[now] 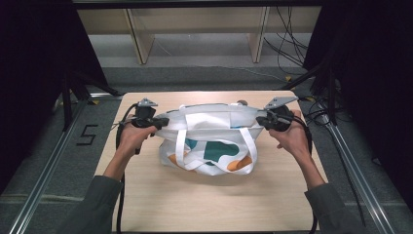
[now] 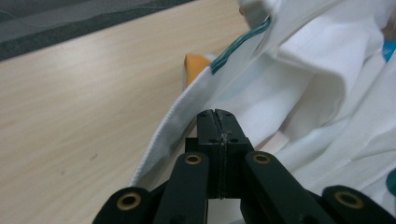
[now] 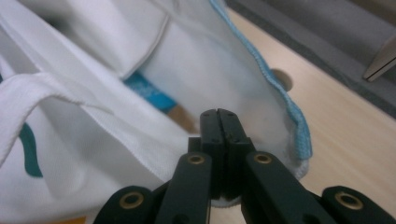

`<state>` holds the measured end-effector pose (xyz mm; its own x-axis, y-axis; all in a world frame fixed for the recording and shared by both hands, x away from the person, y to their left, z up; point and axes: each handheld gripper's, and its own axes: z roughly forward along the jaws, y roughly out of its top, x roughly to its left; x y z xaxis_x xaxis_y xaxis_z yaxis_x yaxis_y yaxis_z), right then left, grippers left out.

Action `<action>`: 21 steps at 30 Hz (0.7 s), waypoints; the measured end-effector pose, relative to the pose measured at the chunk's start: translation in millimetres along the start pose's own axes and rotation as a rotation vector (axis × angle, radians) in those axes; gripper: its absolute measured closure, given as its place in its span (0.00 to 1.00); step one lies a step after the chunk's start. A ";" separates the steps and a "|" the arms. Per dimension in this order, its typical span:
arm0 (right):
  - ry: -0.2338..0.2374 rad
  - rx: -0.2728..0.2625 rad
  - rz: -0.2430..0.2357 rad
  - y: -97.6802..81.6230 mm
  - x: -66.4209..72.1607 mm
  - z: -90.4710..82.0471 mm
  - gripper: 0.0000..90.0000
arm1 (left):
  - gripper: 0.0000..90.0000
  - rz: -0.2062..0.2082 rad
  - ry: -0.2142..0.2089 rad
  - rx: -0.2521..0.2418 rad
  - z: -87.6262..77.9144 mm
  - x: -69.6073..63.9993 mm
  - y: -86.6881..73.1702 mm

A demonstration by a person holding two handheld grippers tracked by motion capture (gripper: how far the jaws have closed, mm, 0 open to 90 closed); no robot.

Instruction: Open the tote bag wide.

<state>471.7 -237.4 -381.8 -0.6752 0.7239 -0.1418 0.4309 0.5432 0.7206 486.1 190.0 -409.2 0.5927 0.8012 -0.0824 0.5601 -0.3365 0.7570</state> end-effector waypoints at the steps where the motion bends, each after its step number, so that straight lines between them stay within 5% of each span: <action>1: 0.010 0.012 -0.005 -4.7 1.8 3.9 1.00 | 0.99 0.004 -0.001 0.019 3.5 1.1 -5.5; 7: 0.044 0.053 0.041 -33.3 12.4 29.6 1.00 | 1.00 -0.044 -0.005 0.041 24.9 10.6 -37.4; 11: 0.065 0.119 0.036 -50.0 24.7 47.7 1.00 | 1.00 -0.029 -0.004 0.035 24.1 11.0 -39.4; 14: 0.068 0.113 0.048 -59.3 29.2 56.0 1.00 | 1.00 -0.025 0.002 0.041 24.6 9.9 -38.5; 18: 0.056 0.123 0.027 -50.5 26.2 45.3 1.00 | 0.99 -0.012 0.012 0.043 16.5 7.1 -33.6; 21: 0.049 0.039 0.036 -35.5 20.8 25.6 1.00 | 0.96 -0.006 -0.005 0.008 5.4 3.5 -26.6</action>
<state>457.7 -230.7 -427.8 -0.6869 0.7220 -0.0827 0.4777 0.5345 0.6972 476.4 199.0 -433.1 0.5921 0.8008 -0.0902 0.5680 -0.3353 0.7516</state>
